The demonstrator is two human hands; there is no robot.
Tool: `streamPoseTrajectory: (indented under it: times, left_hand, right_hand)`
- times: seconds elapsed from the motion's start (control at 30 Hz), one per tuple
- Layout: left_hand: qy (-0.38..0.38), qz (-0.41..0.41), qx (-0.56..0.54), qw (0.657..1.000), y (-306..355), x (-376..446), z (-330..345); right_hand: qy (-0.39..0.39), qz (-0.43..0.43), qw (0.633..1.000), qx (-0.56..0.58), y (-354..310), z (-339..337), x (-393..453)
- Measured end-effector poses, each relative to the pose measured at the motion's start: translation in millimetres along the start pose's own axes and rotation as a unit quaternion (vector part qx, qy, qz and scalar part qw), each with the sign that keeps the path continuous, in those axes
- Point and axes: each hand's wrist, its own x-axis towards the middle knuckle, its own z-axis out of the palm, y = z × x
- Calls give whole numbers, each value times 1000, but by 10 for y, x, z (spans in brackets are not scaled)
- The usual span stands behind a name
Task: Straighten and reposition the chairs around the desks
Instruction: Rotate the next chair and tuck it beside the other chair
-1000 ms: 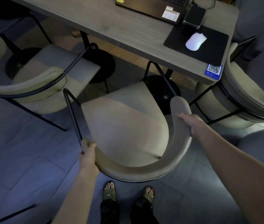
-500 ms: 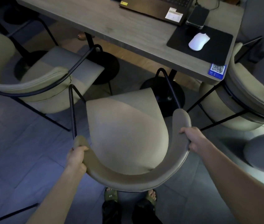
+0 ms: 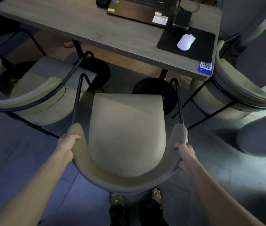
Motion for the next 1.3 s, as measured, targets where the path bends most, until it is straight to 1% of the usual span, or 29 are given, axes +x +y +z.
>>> streamPoseTrajectory:
  times: [0.23, 0.3, 0.4, 0.63, 0.7, 0.77, 0.83, 0.9, 1.0, 1.13, 1.3]
  left_hand:
    - [-46, 38, 87, 994, 392, 353, 241]
    - [-52, 40, 99, 993, 491, 453, 305]
    - [-73, 23, 123, 989, 611, 658, 386]
    - [-102, 56, 122, 986, 798, 1051, 475]
    - [-103, 78, 111, 985, 819, 895, 467]
    - [-91, 109, 98, 985, 775, 673, 424]
    - [-66, 81, 68, 992, 654, 510, 388]
    - [-30, 45, 57, 997, 544, 430, 392]
    - [17, 49, 58, 997, 530, 382, 440]
    - [15, 57, 42, 997, 548, 399, 453]
    - [1, 76, 42, 996, 703, 534, 494]
  right_hand:
    - [25, 26, 996, 81, 206, 86, 5]
    - [27, 35, 994, 102, 250, 106, -5]
    - [32, 33, 992, 119, 236, 177, -26]
    - [58, 54, 989, 124, 202, 397, 12]
    - [78, 57, 989, 109, 187, 408, 20]
    - [104, 54, 990, 79, 170, 401, 13]
    - [125, 34, 990, 61, 134, 357, 29]
    - [118, 1, 991, 63, 10, 328, 44]
    - [99, -25, 994, 38, -207, 328, 100]
    - [123, -31, 992, -10, -202, 341, 174]
    - [120, -58, 991, 6, -166, 463, 245]
